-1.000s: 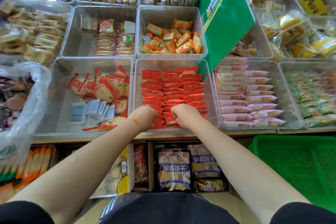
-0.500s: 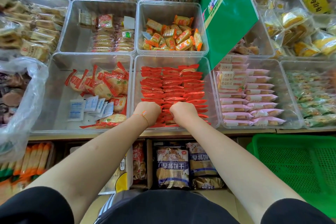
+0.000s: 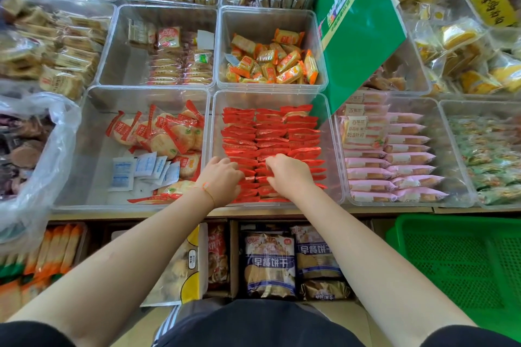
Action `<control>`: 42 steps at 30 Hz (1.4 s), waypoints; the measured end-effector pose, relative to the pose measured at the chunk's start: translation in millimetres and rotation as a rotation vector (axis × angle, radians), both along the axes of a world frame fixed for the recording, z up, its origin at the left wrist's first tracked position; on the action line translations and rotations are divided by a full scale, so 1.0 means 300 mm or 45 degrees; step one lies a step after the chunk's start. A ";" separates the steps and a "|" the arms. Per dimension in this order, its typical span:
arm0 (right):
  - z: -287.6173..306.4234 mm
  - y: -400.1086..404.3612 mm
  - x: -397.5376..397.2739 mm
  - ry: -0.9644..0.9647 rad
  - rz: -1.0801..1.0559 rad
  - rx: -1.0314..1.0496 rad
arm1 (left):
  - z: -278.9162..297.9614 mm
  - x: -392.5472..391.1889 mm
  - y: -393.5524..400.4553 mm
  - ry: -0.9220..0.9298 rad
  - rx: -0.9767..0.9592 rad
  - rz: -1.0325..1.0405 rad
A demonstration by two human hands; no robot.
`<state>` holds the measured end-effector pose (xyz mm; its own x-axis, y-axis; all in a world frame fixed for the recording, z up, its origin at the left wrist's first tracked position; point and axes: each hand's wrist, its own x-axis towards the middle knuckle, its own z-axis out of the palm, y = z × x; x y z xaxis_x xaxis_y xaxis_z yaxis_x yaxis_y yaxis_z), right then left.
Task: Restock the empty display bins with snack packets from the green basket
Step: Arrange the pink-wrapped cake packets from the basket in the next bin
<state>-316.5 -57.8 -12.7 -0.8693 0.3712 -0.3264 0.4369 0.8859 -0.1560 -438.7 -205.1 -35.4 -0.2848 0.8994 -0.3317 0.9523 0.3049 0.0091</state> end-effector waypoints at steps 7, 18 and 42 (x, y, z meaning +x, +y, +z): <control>-0.009 0.017 -0.050 -0.231 0.037 0.022 | 0.029 -0.069 0.016 0.131 0.414 0.139; -0.061 -0.010 -0.257 0.256 0.070 -0.017 | -0.040 -0.158 0.059 -0.072 0.319 0.538; -0.074 0.003 -0.314 0.192 -0.012 -0.060 | -0.052 -0.170 0.060 -0.157 0.444 0.582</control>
